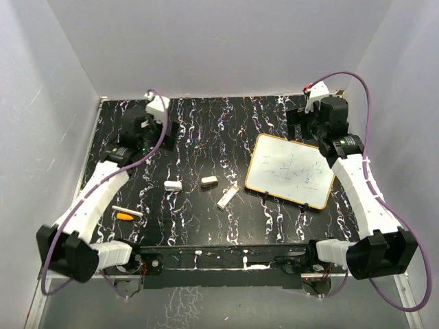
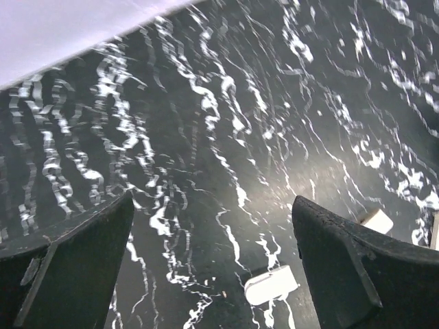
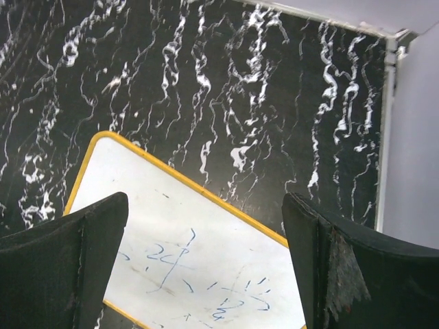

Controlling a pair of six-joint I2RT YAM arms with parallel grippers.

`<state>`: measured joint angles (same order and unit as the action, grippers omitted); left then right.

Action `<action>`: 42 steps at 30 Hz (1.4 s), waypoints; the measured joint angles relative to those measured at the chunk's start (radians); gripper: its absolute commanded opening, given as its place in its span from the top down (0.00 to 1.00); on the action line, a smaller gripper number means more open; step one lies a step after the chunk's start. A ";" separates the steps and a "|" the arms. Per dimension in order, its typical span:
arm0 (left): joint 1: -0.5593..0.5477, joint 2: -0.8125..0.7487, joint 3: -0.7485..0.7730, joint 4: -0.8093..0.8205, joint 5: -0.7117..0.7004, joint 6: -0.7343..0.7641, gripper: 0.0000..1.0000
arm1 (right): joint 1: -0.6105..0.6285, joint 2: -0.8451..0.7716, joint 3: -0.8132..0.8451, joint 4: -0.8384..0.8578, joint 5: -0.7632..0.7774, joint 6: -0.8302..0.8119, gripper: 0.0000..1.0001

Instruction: Load the staples into the stapler

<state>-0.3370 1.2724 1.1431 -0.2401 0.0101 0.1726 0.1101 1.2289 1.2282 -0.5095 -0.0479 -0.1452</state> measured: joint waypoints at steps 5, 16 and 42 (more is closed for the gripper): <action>0.022 -0.204 -0.050 0.031 -0.058 -0.056 0.03 | -0.001 -0.113 0.000 0.019 0.027 0.005 0.01; 0.138 -0.439 -0.076 -0.018 -0.073 -0.087 0.03 | -0.017 -0.349 0.019 0.045 0.003 -0.011 0.01; 0.153 -0.332 0.035 -0.140 -0.145 -0.103 0.03 | -0.158 -0.322 0.029 -0.016 -0.034 0.028 0.01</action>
<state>-0.1841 0.9405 1.1782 -0.3798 -0.1345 0.0696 -0.0483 0.9066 1.2572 -0.5255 -0.0814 -0.1173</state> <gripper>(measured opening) 0.970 0.987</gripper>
